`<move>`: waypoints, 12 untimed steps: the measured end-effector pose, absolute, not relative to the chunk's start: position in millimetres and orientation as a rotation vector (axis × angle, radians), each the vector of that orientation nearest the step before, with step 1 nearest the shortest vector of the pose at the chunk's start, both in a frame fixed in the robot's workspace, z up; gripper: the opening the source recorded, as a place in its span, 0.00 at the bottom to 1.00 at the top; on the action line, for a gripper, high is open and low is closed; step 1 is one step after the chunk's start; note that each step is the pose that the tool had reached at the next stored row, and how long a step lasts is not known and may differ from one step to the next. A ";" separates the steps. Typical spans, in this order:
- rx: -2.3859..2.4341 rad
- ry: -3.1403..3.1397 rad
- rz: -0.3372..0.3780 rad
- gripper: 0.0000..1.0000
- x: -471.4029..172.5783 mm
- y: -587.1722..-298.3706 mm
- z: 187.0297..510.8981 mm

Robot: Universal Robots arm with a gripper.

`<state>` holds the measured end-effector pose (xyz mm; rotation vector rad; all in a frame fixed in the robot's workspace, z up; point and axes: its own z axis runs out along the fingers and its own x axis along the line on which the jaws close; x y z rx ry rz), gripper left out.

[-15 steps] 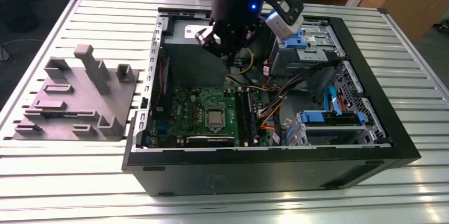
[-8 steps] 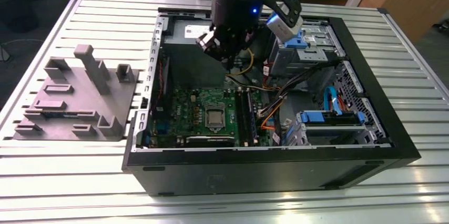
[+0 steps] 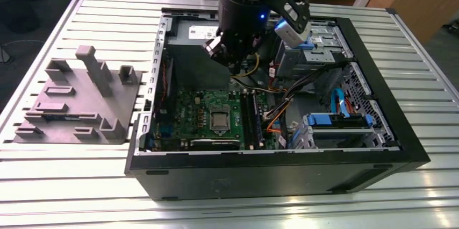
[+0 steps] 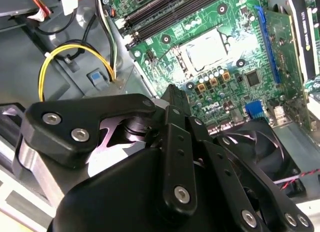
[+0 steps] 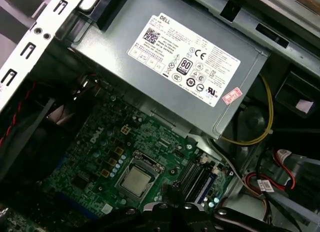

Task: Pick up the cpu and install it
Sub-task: 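Install the first cpu locking lever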

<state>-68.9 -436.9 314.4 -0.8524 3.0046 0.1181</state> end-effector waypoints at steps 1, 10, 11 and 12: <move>-0.853 3.004 0.118 0.10 -67.8 -437.3 313.5; -0.866 3.001 0.118 0.10 -46.8 -437.3 297.9; -0.869 3.000 0.118 0.10 -45.1 -437.2 296.3; -0.874 2.999 0.118 0.10 -44.1 -437.1 295.2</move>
